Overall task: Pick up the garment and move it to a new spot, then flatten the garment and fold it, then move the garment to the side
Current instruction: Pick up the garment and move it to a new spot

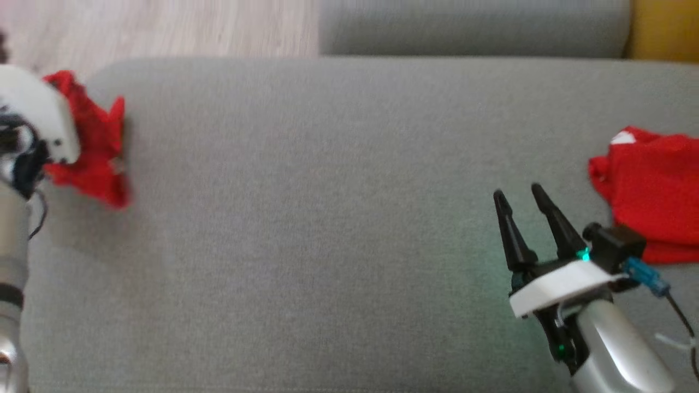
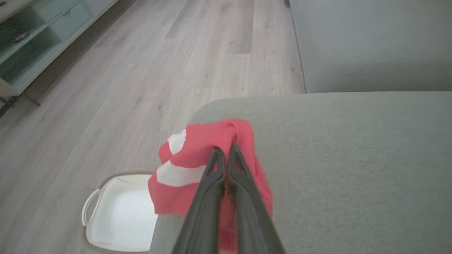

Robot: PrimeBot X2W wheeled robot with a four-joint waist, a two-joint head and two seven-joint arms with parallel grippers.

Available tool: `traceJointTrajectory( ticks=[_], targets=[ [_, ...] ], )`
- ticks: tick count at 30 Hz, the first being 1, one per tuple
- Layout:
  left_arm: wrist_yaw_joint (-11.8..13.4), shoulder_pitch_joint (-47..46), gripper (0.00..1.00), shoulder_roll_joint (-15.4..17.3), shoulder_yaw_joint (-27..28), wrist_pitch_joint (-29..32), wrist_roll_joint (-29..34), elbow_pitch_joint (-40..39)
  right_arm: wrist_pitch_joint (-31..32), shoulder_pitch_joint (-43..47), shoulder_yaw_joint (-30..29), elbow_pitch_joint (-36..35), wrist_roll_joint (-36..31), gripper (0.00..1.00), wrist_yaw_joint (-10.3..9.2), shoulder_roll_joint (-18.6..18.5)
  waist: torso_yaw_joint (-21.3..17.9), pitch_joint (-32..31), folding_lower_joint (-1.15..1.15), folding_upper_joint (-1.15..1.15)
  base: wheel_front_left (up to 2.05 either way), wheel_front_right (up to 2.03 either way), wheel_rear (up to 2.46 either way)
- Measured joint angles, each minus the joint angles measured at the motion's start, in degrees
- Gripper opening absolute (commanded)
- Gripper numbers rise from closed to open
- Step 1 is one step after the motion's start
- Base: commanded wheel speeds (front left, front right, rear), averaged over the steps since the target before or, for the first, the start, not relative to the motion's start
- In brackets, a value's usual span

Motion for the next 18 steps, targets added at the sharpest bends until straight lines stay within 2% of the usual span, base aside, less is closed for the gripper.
traceJointTrajectory(
  ticks=[9, 13, 18],
  targets=[
    [-0.4, 0.0, 0.00, -0.8, -12.6, 1.9, -7.8, -20.1, 0.0, 1.6, -1.5, -0.2, 0.3, 1.00, 0.00, 0.1, -4.4, -4.2, 0.00, 0.00, 0.00, 0.00, 0.00],
    [-0.4, 0.0, 0.00, -2.7, -14.3, 3.6, -11.1, -29.4, 0.0, 2.3, -2.0, -0.8, 0.3, 1.00, 0.00, 0.0, -6.9, -4.4, 0.00, 0.00, 0.00, 0.00, 0.00],
    [-0.3, 1.7, 0.00, -4.9, -14.9, 7.0, -14.9, -37.6, 0.1, 2.3, -2.5, -1.5, 0.3, 1.00, 0.00, -0.1, -9.9, -4.1, 0.00, 0.00, 0.00, 0.00, 0.00]
  ],
)
